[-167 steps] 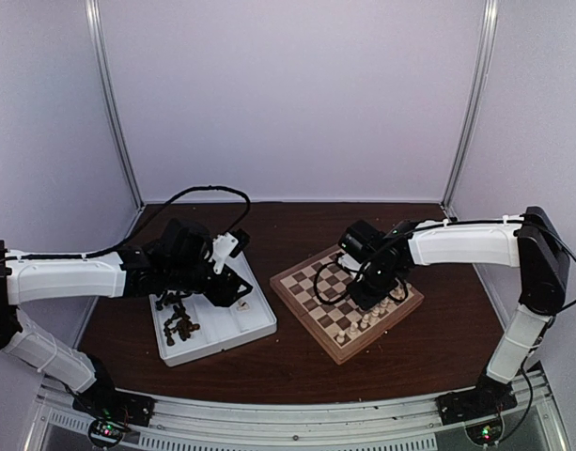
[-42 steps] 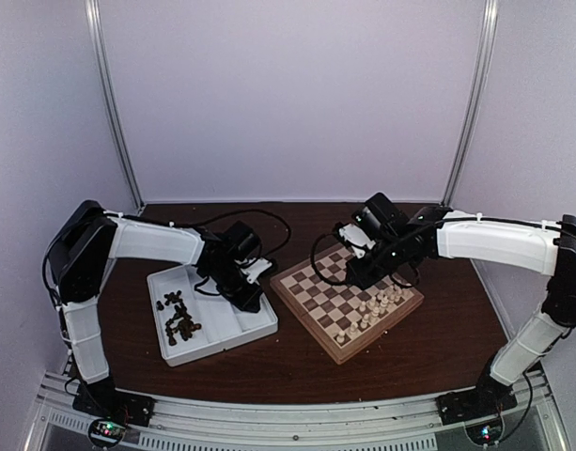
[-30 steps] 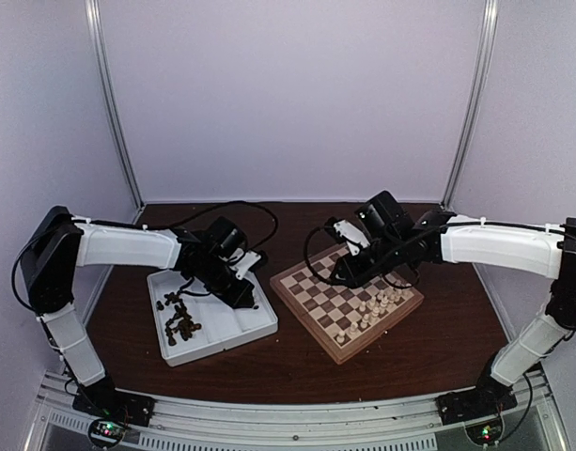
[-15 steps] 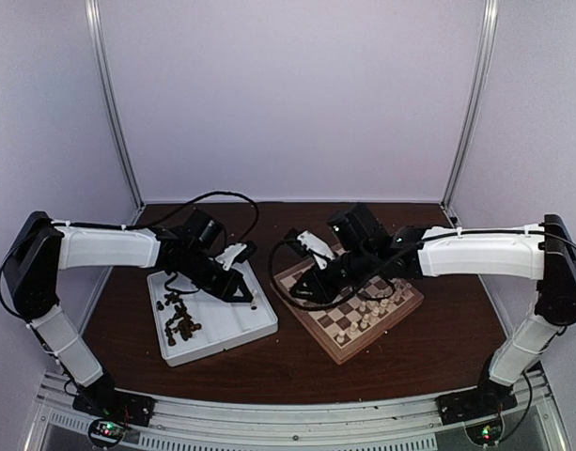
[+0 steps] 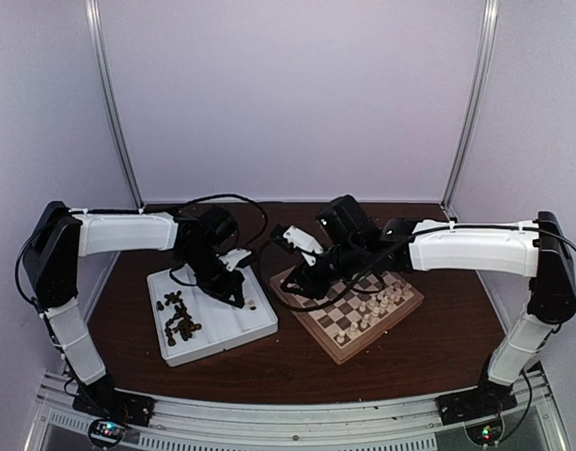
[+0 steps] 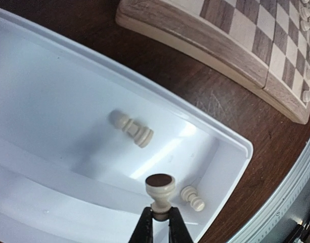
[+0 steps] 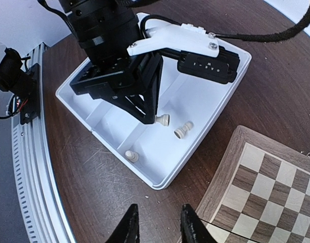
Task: Set up the chess pieces on the board
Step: Place the chess piece in the storage box.
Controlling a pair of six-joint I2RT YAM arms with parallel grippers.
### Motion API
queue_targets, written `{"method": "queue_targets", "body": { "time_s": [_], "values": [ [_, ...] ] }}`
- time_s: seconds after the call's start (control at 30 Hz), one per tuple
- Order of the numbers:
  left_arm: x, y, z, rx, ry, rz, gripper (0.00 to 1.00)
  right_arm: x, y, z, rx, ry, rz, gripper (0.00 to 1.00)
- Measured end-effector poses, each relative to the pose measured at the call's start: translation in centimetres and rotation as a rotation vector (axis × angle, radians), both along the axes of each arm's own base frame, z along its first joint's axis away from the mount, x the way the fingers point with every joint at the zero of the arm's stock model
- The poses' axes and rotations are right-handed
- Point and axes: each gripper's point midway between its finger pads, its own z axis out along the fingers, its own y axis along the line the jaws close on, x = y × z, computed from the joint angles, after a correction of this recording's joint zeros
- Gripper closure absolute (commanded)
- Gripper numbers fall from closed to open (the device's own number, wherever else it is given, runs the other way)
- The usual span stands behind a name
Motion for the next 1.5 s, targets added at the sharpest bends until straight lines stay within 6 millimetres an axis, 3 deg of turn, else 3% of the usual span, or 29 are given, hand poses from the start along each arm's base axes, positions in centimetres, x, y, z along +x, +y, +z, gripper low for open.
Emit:
{"method": "queue_targets", "body": {
  "time_s": [0.37, 0.57, 0.77, 1.2, 1.5],
  "values": [
    [2.3, -0.1, 1.9, 0.290, -0.072, -0.097, 0.99, 0.2, -2.2, -1.3, -0.057, -0.056, -0.050, 0.71],
    [2.3, -0.4, 0.3, 0.449, -0.041, -0.185, 0.98, 0.3, -3.4, 0.0, -0.032, -0.112, -0.087, 0.71],
    [3.3, 0.7, -0.7, 0.593, -0.040, -0.213, 0.98, 0.5, -4.5, 1.2, -0.013, -0.160, -0.124, 0.71],
    [4.9, 3.0, -3.3, 0.807, -0.039, -0.270, 0.95, 1.0, -5.2, 1.5, -0.025, -0.209, -0.151, 0.70],
    [5.7, 2.7, -3.1, 0.826, -0.055, -0.279, 0.76, 1.1, -5.3, 1.2, -0.031, -0.210, -0.154, 0.69]
  ]
}}
